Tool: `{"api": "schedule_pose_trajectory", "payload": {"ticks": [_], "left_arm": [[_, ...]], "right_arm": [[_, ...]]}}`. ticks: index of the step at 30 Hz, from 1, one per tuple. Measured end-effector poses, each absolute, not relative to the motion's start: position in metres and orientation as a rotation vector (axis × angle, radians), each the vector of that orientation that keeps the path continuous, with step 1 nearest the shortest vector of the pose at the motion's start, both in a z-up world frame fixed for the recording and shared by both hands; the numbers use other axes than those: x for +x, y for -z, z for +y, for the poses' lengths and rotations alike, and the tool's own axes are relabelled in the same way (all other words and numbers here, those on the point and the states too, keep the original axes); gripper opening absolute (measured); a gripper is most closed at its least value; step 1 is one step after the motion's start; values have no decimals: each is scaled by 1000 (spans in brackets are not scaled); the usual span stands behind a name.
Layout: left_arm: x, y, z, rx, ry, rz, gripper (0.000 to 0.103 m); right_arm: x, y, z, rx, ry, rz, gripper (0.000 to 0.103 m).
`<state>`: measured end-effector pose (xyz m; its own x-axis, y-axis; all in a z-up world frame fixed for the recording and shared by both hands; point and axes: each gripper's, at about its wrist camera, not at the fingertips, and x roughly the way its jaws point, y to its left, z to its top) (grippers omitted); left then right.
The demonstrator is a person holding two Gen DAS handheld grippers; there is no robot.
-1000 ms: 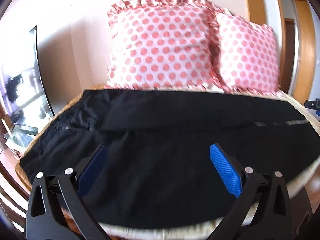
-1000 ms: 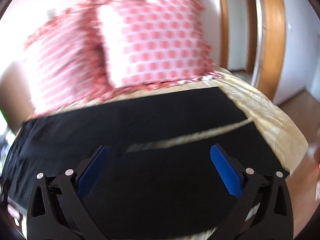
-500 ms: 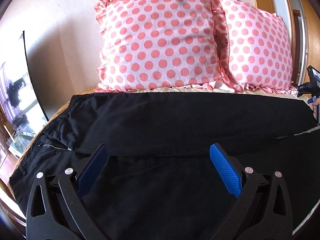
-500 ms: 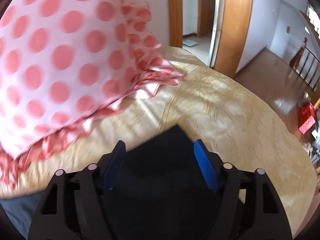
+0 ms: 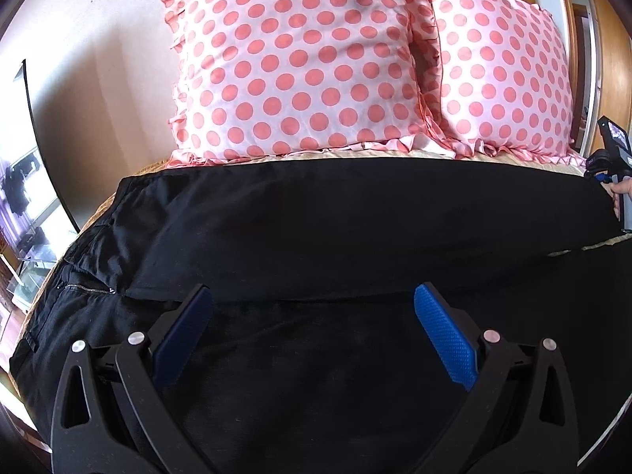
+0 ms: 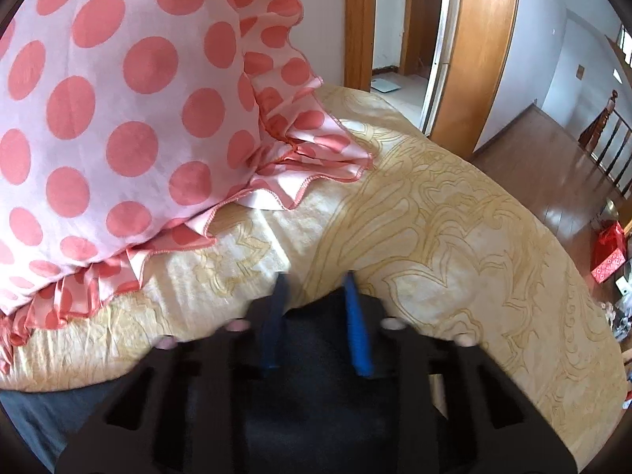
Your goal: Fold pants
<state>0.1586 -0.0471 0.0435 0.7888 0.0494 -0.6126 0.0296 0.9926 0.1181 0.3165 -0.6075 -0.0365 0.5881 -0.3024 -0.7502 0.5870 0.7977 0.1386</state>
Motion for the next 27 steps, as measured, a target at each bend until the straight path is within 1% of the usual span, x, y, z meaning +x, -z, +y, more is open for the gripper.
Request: {"api": "schedule_pose_trajectory", "payload": {"ticks": [2, 3, 8, 13, 18, 23, 25, 26, 27], "left_arm": [[158, -43, -48, 123, -16, 660, 101], [157, -43, -48, 123, -17, 656, 101], [148, -48, -47, 129, -11, 629, 101], [137, -53, -47, 116, -1, 611, 101], [127, -53, -46, 98, 16, 611, 101], [117, -56, -48, 96, 35, 599, 101], [114, -57, -48, 95, 41, 596, 101], [113, -57, -49, 96, 43, 597, 101], [111, -57, -49, 95, 45, 596, 101]], "right_arm": [[308, 35, -605, 404, 505, 772, 10], [302, 33, -604, 408, 495, 761, 9], [249, 9, -584, 417, 411, 624, 8], [166, -5, -555, 411, 303, 484, 8], [102, 23, -521, 408, 281, 520, 8], [68, 53, -500, 407, 298, 609, 8], [66, 55, -497, 401, 304, 631, 9], [64, 54, -497, 419, 308, 637, 14], [61, 53, -498, 444, 305, 638, 25]]}}
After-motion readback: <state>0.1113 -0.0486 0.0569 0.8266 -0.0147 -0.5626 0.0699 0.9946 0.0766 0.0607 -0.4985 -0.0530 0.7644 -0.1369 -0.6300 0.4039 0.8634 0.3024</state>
